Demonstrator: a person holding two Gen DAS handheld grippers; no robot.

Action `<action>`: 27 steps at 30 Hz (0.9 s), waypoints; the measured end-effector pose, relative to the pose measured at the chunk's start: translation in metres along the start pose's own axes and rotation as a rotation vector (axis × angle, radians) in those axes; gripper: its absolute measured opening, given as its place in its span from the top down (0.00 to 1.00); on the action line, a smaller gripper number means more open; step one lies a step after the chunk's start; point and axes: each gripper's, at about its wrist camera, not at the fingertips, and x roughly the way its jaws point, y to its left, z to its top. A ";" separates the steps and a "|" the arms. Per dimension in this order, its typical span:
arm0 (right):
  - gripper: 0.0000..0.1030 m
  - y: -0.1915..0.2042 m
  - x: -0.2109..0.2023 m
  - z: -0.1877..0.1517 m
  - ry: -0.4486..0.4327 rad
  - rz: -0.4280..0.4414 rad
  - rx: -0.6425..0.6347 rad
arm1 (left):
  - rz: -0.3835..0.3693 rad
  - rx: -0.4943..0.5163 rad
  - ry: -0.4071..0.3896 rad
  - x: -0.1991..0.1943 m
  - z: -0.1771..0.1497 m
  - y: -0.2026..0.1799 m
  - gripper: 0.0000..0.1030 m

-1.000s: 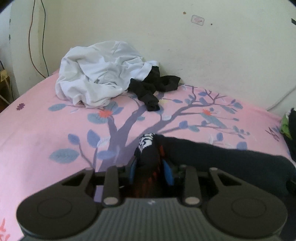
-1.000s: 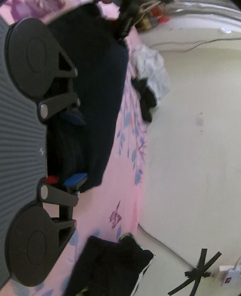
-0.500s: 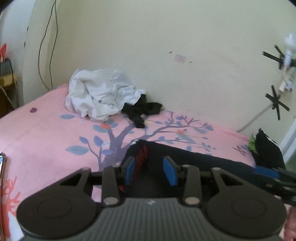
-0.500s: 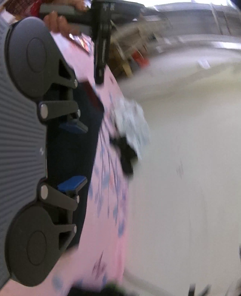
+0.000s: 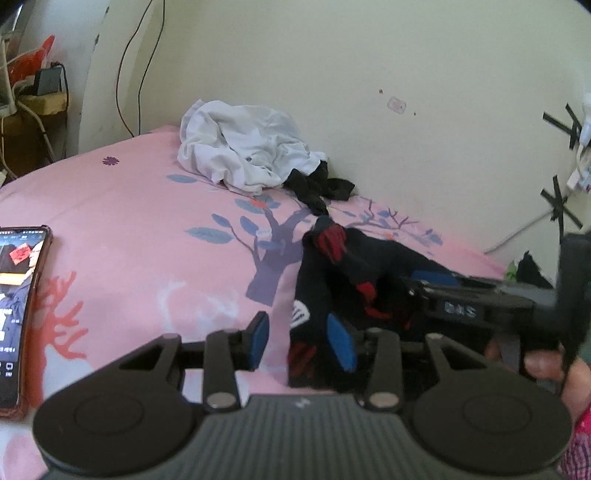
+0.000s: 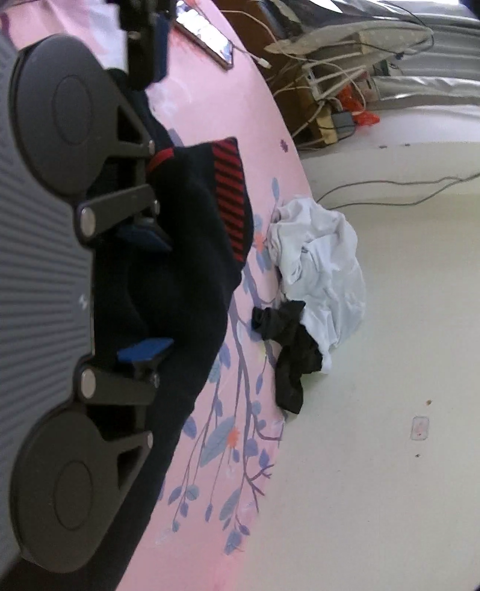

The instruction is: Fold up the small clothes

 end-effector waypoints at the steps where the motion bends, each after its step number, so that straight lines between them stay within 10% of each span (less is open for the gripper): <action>1: 0.57 0.003 -0.006 0.002 -0.016 0.019 0.008 | -0.008 -0.003 0.002 0.002 0.000 0.001 0.65; 12: 0.59 0.025 0.052 0.017 0.074 0.124 -0.049 | -0.009 0.015 0.045 0.023 -0.004 -0.004 0.67; 19: 0.59 -0.014 -0.019 0.015 -0.032 0.179 0.100 | -0.058 0.017 -0.053 0.001 0.036 -0.008 0.67; 23: 0.56 -0.055 -0.073 -0.002 -0.147 0.029 0.171 | -0.136 0.074 0.005 0.039 0.063 -0.040 0.67; 27: 0.56 -0.099 -0.094 -0.045 -0.069 -0.180 0.246 | -0.091 0.106 0.143 0.110 0.072 -0.057 0.72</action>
